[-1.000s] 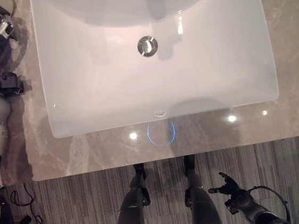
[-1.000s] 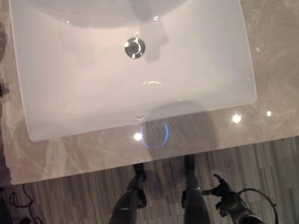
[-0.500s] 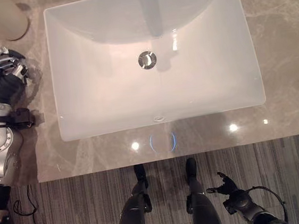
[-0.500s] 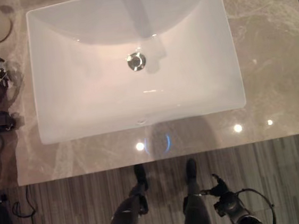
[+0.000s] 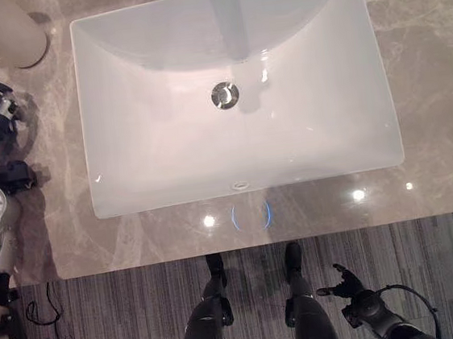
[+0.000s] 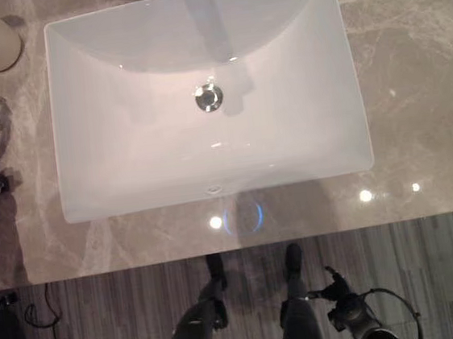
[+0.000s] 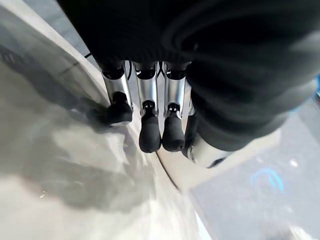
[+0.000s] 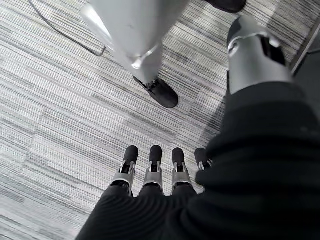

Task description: Put brush and paste in cup on sink, flatten towel.

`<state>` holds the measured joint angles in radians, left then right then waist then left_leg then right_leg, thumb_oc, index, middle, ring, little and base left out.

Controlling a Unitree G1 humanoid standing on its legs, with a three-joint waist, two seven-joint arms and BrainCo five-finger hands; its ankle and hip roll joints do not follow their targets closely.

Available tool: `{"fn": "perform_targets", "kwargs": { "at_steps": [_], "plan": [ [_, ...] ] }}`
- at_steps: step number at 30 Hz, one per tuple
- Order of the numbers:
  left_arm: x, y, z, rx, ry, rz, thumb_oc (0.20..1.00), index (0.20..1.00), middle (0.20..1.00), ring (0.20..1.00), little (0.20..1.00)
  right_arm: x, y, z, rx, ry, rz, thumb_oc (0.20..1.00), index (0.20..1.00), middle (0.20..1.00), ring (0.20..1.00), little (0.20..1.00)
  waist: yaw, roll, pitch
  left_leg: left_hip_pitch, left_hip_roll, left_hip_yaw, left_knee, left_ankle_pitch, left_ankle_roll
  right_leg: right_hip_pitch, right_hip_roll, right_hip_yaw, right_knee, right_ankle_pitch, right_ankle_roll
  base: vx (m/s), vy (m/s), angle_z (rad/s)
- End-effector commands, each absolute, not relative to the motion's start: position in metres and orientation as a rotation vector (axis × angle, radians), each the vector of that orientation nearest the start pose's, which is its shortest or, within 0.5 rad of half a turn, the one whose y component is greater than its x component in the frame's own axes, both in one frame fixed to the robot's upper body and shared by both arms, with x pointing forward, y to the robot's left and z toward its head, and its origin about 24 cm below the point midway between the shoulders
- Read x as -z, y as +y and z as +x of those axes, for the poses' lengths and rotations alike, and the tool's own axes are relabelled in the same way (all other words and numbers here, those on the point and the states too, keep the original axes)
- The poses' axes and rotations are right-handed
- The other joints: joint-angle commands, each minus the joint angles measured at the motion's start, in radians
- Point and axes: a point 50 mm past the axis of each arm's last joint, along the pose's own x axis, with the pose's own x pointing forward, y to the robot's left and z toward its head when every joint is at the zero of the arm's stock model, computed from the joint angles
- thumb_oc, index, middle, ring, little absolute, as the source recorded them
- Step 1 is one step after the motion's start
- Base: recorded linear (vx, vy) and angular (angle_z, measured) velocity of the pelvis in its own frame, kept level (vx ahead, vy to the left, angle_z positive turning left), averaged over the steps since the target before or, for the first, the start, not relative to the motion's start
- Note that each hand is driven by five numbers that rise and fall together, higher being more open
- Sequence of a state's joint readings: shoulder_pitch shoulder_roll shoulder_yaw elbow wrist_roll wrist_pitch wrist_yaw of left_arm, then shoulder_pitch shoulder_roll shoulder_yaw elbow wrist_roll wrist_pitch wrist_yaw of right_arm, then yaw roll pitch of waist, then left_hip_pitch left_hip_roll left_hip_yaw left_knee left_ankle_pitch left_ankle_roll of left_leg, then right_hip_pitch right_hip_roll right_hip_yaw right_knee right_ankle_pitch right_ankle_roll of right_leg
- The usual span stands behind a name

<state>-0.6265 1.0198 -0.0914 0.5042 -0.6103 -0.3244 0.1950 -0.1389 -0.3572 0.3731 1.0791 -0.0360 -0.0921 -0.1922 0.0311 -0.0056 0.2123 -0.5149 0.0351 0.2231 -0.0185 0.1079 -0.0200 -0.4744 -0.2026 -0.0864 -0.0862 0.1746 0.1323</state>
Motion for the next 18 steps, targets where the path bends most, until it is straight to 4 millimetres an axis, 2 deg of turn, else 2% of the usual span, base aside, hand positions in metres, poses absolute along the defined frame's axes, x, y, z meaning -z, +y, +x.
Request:
{"fn": "perform_targets", "kwargs": {
  "at_steps": [1, 3, 12, 18],
  "plan": [
    [-0.267, 0.36, 0.308, -0.444, -0.517, 0.414, 0.2, 0.2, 0.2, 0.2, 0.2, 0.118, -0.261, 0.169, 0.025, 0.849, -0.669, 1.0, 1.0, 1.0, 1.0, 1.0, -0.009, 0.02, 0.037, -0.049, 0.003, -0.083, -0.069, 0.082, -0.036, 0.241, -0.039, -0.017, -0.001, -0.092, 0.085, 0.0, 0.0, 0.0],
    [-0.28, 0.365, 0.312, -0.486, -0.527, 0.396, 0.2, 0.2, 0.2, 0.2, 0.2, 0.117, -0.258, 0.172, 0.008, 0.835, -0.671, 1.0, 1.0, 1.0, 1.0, 1.0, -0.02, 0.01, 0.044, -0.059, 0.01, -0.083, -0.069, 0.083, -0.037, 0.229, -0.036, -0.017, -0.001, -0.083, 0.09, 0.0, 0.0, 0.0],
    [-0.311, 0.368, 0.325, -0.555, -0.536, 0.393, 0.2, 0.2, 0.2, 0.2, 0.2, 0.116, -0.245, 0.179, -0.024, 0.797, -0.641, 1.0, 1.0, 1.0, 1.0, 1.0, -0.044, -0.028, 0.054, -0.085, 0.027, -0.093, -0.069, 0.086, -0.037, 0.207, -0.026, -0.005, -0.001, -0.062, 0.095, 0.0, 0.003, 0.01],
    [-0.323, 0.369, 0.33, -0.586, -0.53, 0.391, 0.2, 0.2, 0.2, 0.2, 0.2, 0.119, -0.236, 0.177, -0.042, 0.796, -0.609, 1.0, 1.0, 1.0, 1.0, 1.0, -0.057, -0.043, 0.057, -0.09, 0.028, -0.094, -0.069, 0.082, -0.037, 0.202, -0.025, -0.003, -0.001, -0.045, 0.099, 0.0, 0.01, -0.02]
  ]
}}
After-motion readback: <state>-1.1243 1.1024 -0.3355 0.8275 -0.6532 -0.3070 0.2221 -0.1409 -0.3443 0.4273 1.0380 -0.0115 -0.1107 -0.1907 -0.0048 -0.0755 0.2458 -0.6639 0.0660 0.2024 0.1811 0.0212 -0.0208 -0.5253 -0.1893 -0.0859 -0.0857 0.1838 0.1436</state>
